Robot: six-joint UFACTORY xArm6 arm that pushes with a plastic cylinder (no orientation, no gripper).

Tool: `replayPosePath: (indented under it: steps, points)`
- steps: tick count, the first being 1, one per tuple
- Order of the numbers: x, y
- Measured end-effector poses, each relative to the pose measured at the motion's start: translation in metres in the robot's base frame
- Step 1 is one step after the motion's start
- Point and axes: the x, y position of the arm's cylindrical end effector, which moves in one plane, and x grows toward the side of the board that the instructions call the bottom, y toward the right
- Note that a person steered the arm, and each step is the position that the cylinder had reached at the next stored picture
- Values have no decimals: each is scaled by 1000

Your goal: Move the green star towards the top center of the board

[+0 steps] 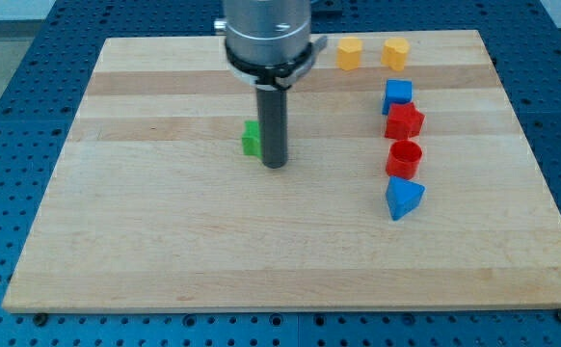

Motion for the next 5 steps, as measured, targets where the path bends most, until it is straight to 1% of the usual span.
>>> replayPosePath:
  steps: [1, 2, 3, 5]
  points:
    - [-5, -3]
    - [-36, -27]
    - [-65, -36]
    - [-116, -40]
